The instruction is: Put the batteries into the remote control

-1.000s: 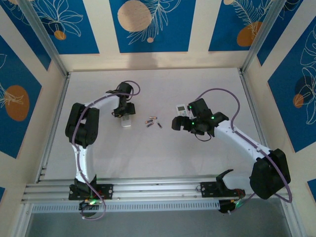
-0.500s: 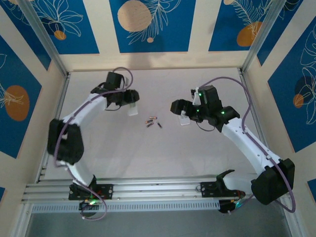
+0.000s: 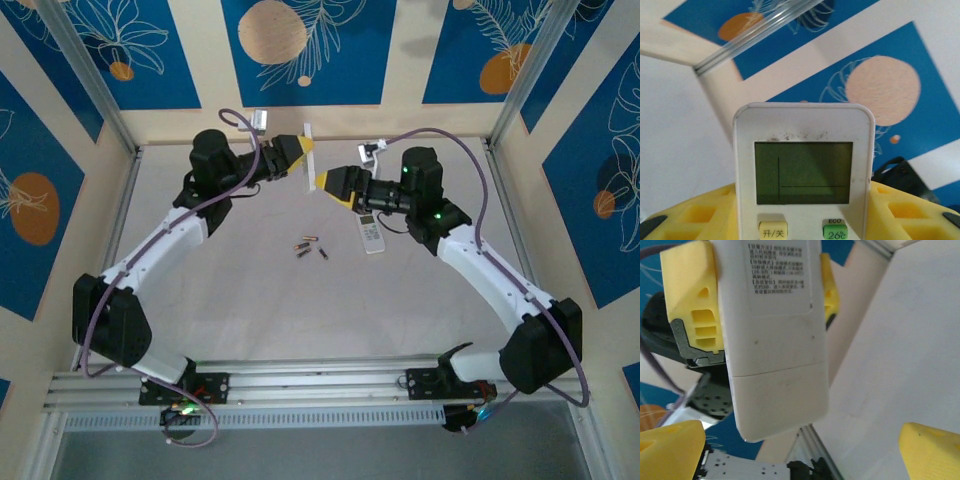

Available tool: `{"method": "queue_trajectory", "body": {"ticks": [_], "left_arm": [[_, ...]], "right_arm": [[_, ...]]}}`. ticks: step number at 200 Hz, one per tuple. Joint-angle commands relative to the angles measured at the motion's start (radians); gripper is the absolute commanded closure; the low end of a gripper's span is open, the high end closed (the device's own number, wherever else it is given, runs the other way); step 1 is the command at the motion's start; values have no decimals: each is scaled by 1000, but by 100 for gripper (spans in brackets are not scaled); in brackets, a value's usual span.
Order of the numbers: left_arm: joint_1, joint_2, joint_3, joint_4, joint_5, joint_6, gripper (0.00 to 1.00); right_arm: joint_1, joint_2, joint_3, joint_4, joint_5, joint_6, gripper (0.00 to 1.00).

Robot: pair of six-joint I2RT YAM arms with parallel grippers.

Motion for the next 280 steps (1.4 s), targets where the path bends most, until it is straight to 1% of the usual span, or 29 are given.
{"method": "queue_trajectory", "body": {"ticks": [1,7,16,33,51,72,83,91,96,101,110,118,125,134,145,152,159,165,179,196,207,216,230,243,256,269,280], "left_arm": [[-16,19,-19,304,49,-218,61],[-20,20,-20,328,49,-234,61],[-28,22,-17,338,51,-242,61],[-42,18,-11,320,47,-232,61],[-52,19,-11,348,44,-249,61],[-52,22,-16,371,41,-270,62],[-51,22,-23,369,37,-265,62],[-52,19,-29,360,32,-250,62],[-50,18,-31,346,31,-233,61],[-52,15,-31,319,29,-213,57],[-51,6,-30,262,24,-165,47],[-51,-6,-27,195,16,-109,36],[-50,-22,-18,91,5,-45,26],[-50,-49,8,-82,-30,63,19],[-55,-82,51,-332,-113,199,15],[-58,-98,70,-452,-177,271,14],[-57,-108,81,-528,-221,303,14],[-56,-114,82,-561,-240,313,14],[-56,-105,81,-583,-237,303,15],[-56,-67,86,-559,-177,264,18],[-57,-40,87,-543,-151,241,23],[-58,-23,86,-526,-138,225,31],[-59,-7,84,-508,-127,214,48],[-59,-1,81,-503,-125,210,61],[-57,5,81,-498,-116,208,70],[-59,10,79,-493,-107,210,77],[-58,13,75,-490,-106,226,82]], "right_arm": [[16,17,32,164,-78,80,1],[20,25,32,180,-79,90,1],[24,36,32,218,-86,110,6],[38,68,37,277,-104,142,21],[48,92,50,299,-109,156,37],[46,93,44,309,-97,151,52],[43,82,40,286,-83,120,56],[39,71,37,259,-69,86,57],[36,65,33,244,-63,60,57],[33,61,28,225,-53,33,57],[23,52,19,186,-37,-22,58],[14,48,18,122,-14,-92,60],[9,41,23,45,23,-170,62],[11,32,39,-73,106,-288,63],[34,31,63,-207,242,-437,64],[52,35,83,-277,316,-517,64],[71,46,107,-335,381,-583,64],[85,56,124,-373,422,-627,64],[108,75,152,-424,446,-682,64],[123,84,150,-411,409,-690,64],[136,95,149,-408,397,-694,63],[148,107,154,-418,397,-706,63],[163,124,161,-438,409,-715,63],[168,131,157,-444,417,-712,63],[166,134,156,-449,423,-707,63],[166,137,158,-457,425,-700,62],[167,136,167,-470,427,-690,57]]}}
